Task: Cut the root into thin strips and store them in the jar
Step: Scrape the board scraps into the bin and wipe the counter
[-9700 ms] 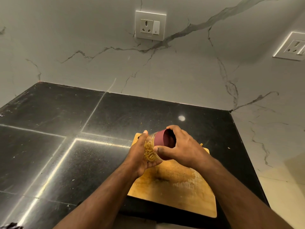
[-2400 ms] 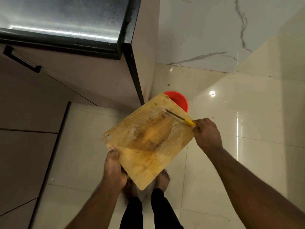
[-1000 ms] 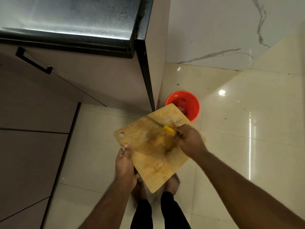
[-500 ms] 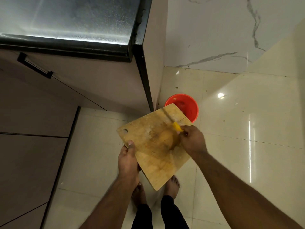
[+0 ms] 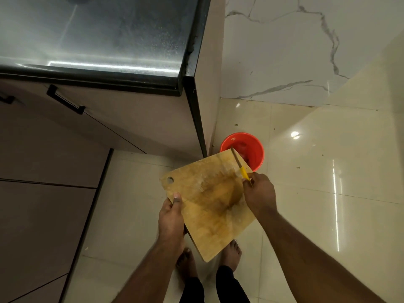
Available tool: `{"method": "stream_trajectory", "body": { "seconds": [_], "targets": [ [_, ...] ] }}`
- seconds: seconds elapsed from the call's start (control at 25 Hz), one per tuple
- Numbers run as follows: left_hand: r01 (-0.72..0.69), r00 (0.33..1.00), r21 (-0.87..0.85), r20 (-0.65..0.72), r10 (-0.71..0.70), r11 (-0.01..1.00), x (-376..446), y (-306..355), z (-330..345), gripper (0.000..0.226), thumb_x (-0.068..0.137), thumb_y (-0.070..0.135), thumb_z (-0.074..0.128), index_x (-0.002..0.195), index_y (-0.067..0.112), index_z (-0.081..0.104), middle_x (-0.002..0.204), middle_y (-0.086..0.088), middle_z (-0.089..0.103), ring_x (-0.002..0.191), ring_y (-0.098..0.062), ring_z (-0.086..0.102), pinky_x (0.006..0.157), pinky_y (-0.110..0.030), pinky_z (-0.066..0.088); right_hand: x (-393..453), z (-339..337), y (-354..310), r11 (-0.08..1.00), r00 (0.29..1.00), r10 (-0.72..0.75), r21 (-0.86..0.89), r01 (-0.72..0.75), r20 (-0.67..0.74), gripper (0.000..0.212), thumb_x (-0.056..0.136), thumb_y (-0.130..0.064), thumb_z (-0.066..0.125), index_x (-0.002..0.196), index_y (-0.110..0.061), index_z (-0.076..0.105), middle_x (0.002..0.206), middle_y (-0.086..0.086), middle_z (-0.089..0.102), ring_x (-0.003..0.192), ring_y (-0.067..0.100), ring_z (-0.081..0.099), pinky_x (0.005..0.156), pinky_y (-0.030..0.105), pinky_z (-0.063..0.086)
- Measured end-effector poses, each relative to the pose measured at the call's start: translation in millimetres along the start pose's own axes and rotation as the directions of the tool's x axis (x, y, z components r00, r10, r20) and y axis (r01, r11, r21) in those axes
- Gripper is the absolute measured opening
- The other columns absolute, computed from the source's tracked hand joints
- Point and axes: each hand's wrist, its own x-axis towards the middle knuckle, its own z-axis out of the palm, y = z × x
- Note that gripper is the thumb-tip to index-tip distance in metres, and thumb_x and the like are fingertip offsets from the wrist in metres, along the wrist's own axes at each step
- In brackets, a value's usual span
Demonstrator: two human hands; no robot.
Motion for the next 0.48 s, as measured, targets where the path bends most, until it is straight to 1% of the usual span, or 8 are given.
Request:
{"method": "stream_trajectory", "body": {
  "seconds": [0.12,0.16,0.2,0.24,0.28,0.32,0.36,0.48],
  "targets": [
    [0.003,1.000,0.013,0.006,-0.003,1.000,-4,4,0,0.030,0.103,0.043,0.049,0.121,0.023,0.063,0.108,-0.005,0.075,0.101,-0.030,0.072,0.090,-0.060,0.056,-19,-6,-15,0.980,0.974,-0.195,0.070,0.188,0.112,0.028,0.094,-0.026,0.062,0.121,-0.019,0.068,0.114,-0.001,0.064,0.101,0.019,0.059,0.086,0.033,0.050],
    [0.005,1.000,0.013,0.008,-0.005,1.000,-7,7,-1,0.029,0.103,0.043,0.049,0.119,0.023,0.064,0.109,-0.005,0.075,0.101,-0.030,0.072,0.089,-0.061,0.056,-25,-7,-16,0.969,0.953,-0.246,0.079,0.236,0.175,0.029,0.094,-0.027,0.061,0.122,-0.020,0.068,0.114,-0.003,0.064,0.102,0.018,0.058,0.088,0.033,0.049],
    [0.007,1.000,0.010,0.013,-0.007,1.000,-12,12,-3,0.029,0.103,0.043,0.049,0.118,0.023,0.063,0.110,-0.006,0.075,0.101,-0.031,0.072,0.088,-0.061,0.056,-28,-9,-15,0.965,0.939,-0.261,0.047,0.257,0.223,0.029,0.095,-0.028,0.059,0.122,-0.021,0.068,0.115,-0.004,0.064,0.103,0.017,0.057,0.089,0.033,0.049],
    [0.007,1.000,0.001,0.020,-0.008,1.000,-17,17,-6,0.031,0.103,0.044,0.049,0.119,0.022,0.063,0.111,-0.007,0.074,0.101,-0.031,0.072,0.088,-0.061,0.056,-28,-13,-12,0.973,0.946,-0.221,-0.007,0.229,0.239,0.029,0.095,-0.029,0.058,0.120,-0.021,0.068,0.115,-0.003,0.065,0.103,0.018,0.058,0.089,0.033,0.050],
    [0.011,1.000,-0.010,0.023,-0.011,1.000,-21,23,-11,0.033,0.103,0.045,0.049,0.121,0.021,0.062,0.112,-0.008,0.074,0.102,-0.032,0.072,0.088,-0.061,0.056,-26,-17,-9,0.987,0.969,-0.138,-0.050,0.151,0.206,0.028,0.093,-0.030,0.057,0.118,-0.021,0.068,0.114,0.000,0.066,0.101,0.020,0.060,0.087,0.034,0.051],
    [0.011,1.000,-0.020,0.024,-0.011,1.000,-25,28,-15,0.035,0.103,0.045,0.048,0.123,0.020,0.062,0.113,-0.008,0.074,0.102,-0.032,0.072,0.087,-0.061,0.056,-26,-23,-8,0.996,0.988,-0.056,-0.059,0.065,0.147,0.028,0.092,-0.029,0.057,0.115,-0.018,0.068,0.111,0.004,0.067,0.098,0.023,0.062,0.084,0.035,0.051],
    [0.009,1.000,-0.026,0.021,-0.009,1.000,-29,35,-20,0.036,0.103,0.045,0.048,0.124,0.019,0.061,0.113,-0.009,0.074,0.102,-0.033,0.072,0.087,-0.060,0.057,-28,-30,-11,0.999,0.994,-0.027,-0.035,0.031,0.105,0.027,0.091,-0.028,0.059,0.113,-0.016,0.068,0.108,0.006,0.067,0.095,0.026,0.062,0.080,0.035,0.051],
    [-0.009,0.999,-0.041,0.035,0.011,0.999,-44,56,-35,0.038,0.103,0.046,0.048,0.125,0.019,0.061,0.115,-0.010,0.073,0.102,-0.033,0.072,0.086,-0.060,0.057,-49,-44,-36,0.990,0.984,-0.142,0.015,0.141,0.107,0.025,0.091,-0.030,0.063,0.112,-0.018,0.070,0.102,0.002,0.068,0.092,0.024,0.063,0.076,0.033,0.049]
  ]
}}
